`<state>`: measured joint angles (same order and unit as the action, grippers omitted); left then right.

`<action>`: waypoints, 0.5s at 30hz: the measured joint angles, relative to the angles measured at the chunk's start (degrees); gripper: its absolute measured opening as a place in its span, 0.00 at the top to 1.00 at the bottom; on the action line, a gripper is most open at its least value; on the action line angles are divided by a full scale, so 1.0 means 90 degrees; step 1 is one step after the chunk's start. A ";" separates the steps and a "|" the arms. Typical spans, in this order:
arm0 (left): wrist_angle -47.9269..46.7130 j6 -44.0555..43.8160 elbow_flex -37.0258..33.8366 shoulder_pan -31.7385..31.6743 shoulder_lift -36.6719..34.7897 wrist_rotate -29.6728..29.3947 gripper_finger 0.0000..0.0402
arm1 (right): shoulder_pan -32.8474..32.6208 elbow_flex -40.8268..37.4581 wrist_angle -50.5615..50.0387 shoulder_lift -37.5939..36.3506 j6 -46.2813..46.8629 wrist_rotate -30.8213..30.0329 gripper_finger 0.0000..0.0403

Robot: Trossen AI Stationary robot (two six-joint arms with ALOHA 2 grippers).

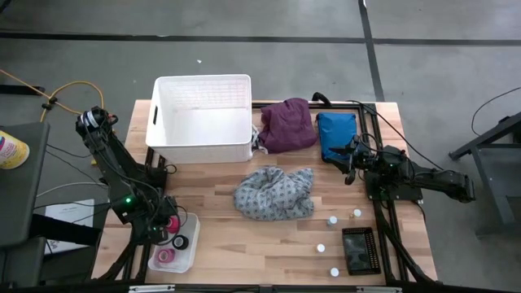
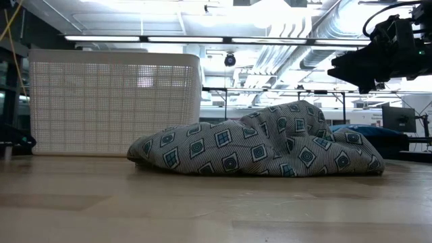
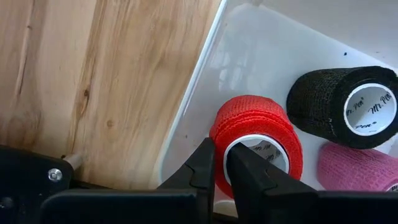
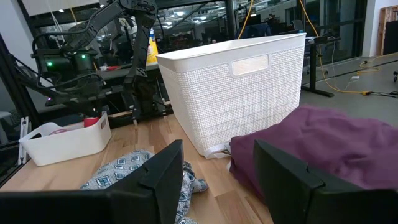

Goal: Pick & place medical supplies in basket/bin
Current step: Put the red bandage into the bottom white bin, then put the top blue pill bottle into the black bin

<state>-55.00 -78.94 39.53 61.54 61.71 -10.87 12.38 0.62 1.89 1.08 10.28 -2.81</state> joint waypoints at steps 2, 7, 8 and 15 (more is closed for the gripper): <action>0.0000 0.0000 0.0000 0.0000 0.0000 0.0000 0.90 | 0.0002 0.0000 0.0000 0.0000 0.0000 0.0000 0.55; 0.0000 0.0002 0.0000 0.0000 0.0000 -0.0002 0.84 | 0.0000 0.0000 0.0000 -0.0001 0.0000 0.0000 0.55; 0.0000 0.0002 0.0000 0.0000 0.0000 -0.0002 0.83 | 0.0002 0.0000 0.0000 0.0000 0.0000 0.0000 0.55; 0.0001 0.0005 0.0000 0.0000 0.0000 -0.0005 0.82 | 0.0002 0.0000 0.0000 0.0000 -0.0001 0.0000 0.55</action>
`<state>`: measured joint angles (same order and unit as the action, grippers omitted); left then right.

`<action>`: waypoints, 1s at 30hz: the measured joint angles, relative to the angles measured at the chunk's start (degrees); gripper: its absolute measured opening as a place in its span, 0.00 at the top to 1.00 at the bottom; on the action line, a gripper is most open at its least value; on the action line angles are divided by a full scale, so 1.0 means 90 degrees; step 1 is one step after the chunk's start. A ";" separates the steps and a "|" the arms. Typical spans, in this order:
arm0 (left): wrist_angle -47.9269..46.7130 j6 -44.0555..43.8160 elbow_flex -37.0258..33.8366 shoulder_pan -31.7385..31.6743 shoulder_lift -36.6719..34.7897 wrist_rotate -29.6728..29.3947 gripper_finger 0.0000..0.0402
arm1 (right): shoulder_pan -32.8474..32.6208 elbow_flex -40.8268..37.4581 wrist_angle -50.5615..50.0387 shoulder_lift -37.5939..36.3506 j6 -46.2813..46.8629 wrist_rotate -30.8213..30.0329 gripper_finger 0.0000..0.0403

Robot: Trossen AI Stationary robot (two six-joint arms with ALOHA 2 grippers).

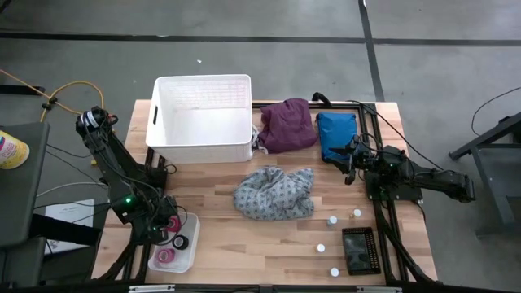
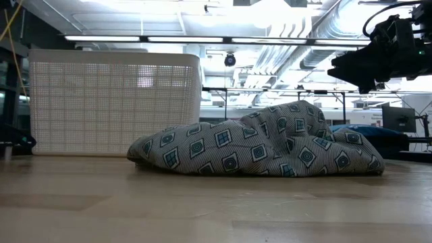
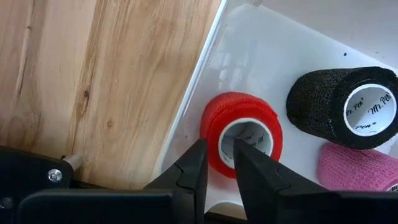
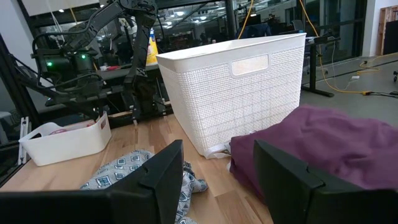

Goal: Pick & place medical supplies in basket/bin
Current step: Put the top blue pill bottle into the black bin

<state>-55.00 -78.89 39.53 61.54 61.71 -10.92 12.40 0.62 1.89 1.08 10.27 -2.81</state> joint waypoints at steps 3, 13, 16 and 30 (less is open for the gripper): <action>0.0000 0.0000 0.0000 0.0000 0.0000 0.0000 0.82 | -0.0002 0.0000 0.0000 0.0000 0.0000 0.0000 0.55; 0.0116 0.0175 0.0005 0.0002 -0.0168 -0.0020 0.82 | 0.0000 0.0000 0.0000 0.0000 0.0000 0.0000 0.55; 0.0115 0.0181 0.0007 0.0000 -0.0399 -0.0071 0.82 | 0.0000 0.0000 0.0000 0.0000 0.0002 0.0000 0.55; -0.0006 0.0508 0.0010 0.0000 -0.1392 -0.0493 0.82 | -0.0002 0.0000 0.0000 0.0000 0.0002 0.0000 0.55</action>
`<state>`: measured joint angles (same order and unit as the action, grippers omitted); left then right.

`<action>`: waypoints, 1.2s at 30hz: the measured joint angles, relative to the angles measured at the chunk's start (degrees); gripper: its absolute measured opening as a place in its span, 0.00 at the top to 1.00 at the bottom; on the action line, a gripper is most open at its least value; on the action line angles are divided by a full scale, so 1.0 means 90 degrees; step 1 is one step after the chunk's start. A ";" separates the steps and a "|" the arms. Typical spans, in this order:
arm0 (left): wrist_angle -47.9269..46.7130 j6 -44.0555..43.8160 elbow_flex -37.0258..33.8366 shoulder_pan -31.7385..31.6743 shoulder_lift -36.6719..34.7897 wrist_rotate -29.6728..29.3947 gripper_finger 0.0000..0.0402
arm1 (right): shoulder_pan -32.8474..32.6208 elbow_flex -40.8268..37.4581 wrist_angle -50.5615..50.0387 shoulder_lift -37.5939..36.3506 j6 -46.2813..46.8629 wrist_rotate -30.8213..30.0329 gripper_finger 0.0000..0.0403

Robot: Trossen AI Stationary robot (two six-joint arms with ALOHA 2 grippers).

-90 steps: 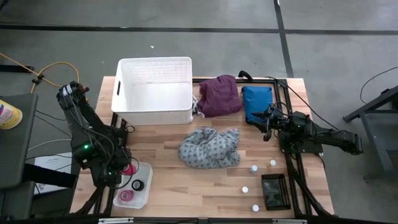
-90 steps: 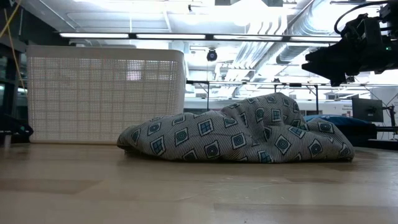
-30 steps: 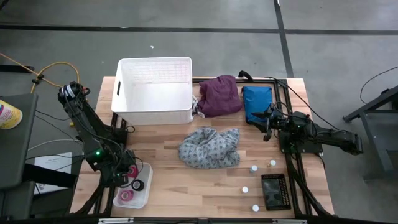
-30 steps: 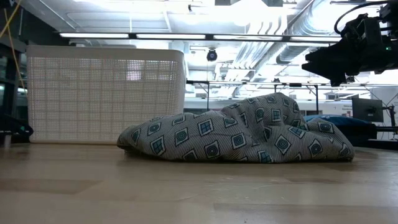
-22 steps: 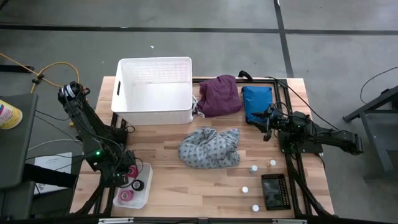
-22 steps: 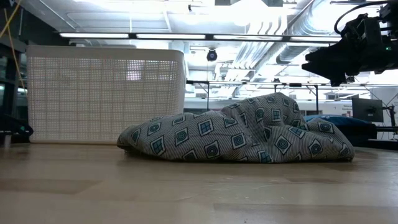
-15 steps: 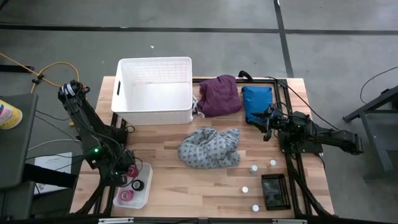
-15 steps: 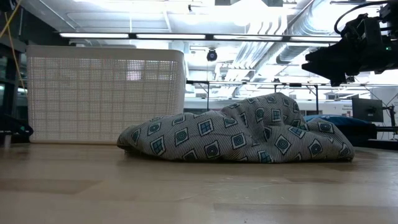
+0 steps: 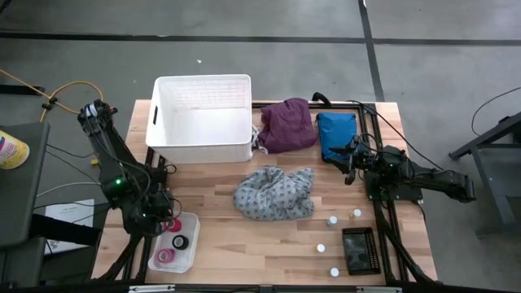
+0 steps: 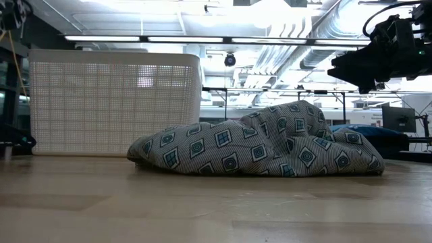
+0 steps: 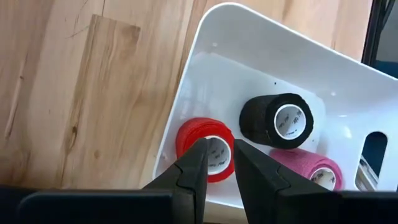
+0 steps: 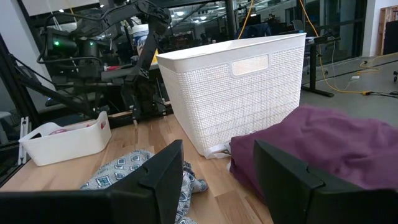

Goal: Pick & place medical supplies in basket/bin
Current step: Put the top blue pill bottle into the black bin

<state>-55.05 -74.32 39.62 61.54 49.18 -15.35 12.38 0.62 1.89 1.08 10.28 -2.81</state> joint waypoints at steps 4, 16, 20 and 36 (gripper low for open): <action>0.0007 0.0044 0.0000 0.0000 0.0059 -0.0007 0.82 | 0.0002 0.0000 0.0000 0.0000 -0.0001 0.0000 0.55; 0.0763 0.1664 0.0000 -0.0831 0.0059 -0.0364 0.82 | 0.0002 0.0000 0.0000 -0.0001 -0.0001 0.0000 0.55; 0.1291 0.2486 0.0000 -0.1399 0.0125 -0.0369 0.82 | 0.0000 0.0000 0.0000 0.0000 0.0000 0.0000 0.55; 0.3820 0.4571 0.0000 -0.3016 0.1394 -0.0100 0.82 | 0.0002 0.0000 0.0000 0.0000 -0.0002 0.0000 0.55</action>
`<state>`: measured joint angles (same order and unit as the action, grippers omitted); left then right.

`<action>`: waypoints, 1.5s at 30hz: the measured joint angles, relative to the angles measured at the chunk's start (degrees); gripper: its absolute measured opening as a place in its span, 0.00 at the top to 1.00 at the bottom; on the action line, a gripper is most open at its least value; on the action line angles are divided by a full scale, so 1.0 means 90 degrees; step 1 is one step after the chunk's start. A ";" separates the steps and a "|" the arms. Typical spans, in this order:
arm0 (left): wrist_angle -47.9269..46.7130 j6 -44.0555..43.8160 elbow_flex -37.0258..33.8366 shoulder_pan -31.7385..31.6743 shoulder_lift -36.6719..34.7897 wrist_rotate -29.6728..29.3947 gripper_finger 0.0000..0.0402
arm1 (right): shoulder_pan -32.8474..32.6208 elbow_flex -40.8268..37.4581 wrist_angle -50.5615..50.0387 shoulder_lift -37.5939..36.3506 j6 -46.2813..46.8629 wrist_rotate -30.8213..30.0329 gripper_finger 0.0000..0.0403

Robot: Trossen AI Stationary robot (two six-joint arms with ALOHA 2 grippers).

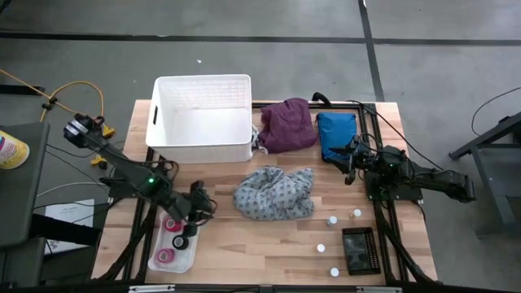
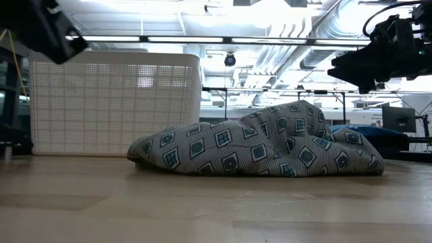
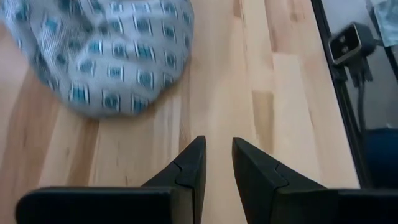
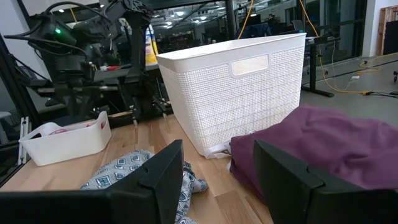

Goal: Pick & place medical supplies in basket/bin
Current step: Put the top blue pill bottle into the black bin

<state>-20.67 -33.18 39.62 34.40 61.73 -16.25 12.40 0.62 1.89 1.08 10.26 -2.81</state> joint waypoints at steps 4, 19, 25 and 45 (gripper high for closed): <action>0.0575 0.0484 0.0000 -0.0336 0.0295 0.0000 0.82 | 0.0000 0.0000 0.0000 0.0000 0.0002 0.0000 0.55; 0.0568 0.0540 0.0000 -0.1139 0.0824 -0.0473 0.82 | -0.0002 0.0000 0.0002 -0.0002 0.0002 0.0000 0.55; 0.0547 0.0521 -0.0002 -0.1399 0.0938 -0.0543 0.82 | -0.0002 -0.0001 0.0000 -0.0001 0.0000 0.0000 0.55; 0.0566 0.0521 0.0000 -0.1399 0.0931 -0.0537 0.82 | 0.0000 -0.0002 0.0000 0.0000 0.0002 0.0000 0.55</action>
<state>-15.58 -28.49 39.62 21.80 70.11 -21.08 12.40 0.60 1.89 1.08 10.28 -2.81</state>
